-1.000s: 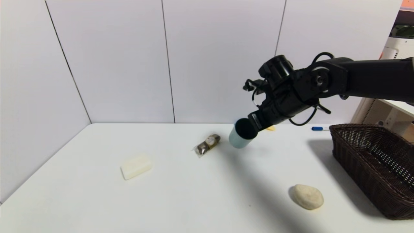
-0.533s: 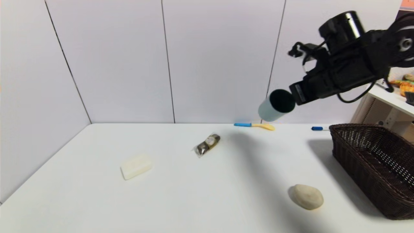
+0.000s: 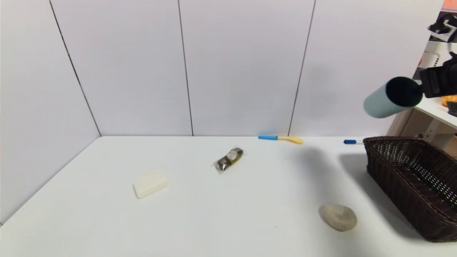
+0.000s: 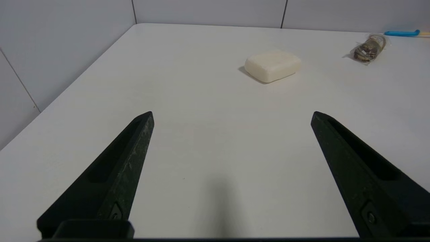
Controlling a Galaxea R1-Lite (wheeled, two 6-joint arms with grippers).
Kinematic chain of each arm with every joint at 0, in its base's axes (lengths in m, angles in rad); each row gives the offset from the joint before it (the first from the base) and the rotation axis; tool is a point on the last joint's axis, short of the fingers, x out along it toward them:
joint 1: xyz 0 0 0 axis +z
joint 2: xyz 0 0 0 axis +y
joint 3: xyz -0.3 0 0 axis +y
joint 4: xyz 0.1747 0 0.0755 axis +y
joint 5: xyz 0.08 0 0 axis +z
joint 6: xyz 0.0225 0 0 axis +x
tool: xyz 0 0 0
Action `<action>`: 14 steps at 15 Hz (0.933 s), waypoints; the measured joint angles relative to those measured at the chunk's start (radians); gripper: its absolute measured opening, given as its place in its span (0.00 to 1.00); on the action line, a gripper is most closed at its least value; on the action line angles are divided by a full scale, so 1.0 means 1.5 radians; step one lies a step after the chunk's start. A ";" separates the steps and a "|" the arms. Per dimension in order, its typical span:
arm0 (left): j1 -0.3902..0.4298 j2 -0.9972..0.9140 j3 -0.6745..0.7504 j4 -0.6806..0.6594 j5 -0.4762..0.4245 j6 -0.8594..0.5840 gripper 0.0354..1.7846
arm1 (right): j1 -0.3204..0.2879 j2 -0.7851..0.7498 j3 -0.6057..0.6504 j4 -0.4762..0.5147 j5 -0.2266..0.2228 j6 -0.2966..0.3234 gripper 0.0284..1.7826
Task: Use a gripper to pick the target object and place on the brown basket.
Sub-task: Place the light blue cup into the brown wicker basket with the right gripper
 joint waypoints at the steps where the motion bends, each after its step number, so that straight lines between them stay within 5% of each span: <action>1: 0.000 0.000 0.000 0.000 0.000 0.000 0.94 | -0.036 -0.009 0.014 0.000 0.000 -0.001 0.01; 5: 0.000 0.000 0.000 0.000 0.000 0.000 0.94 | -0.115 -0.031 0.090 -0.001 0.000 0.001 0.01; 10: 0.000 0.000 0.000 0.000 -0.001 0.000 0.94 | -0.140 -0.033 0.204 -0.012 -0.001 0.005 0.01; 14: 0.000 0.000 0.000 0.000 0.000 0.000 0.94 | -0.143 -0.027 0.246 -0.025 0.001 0.006 0.37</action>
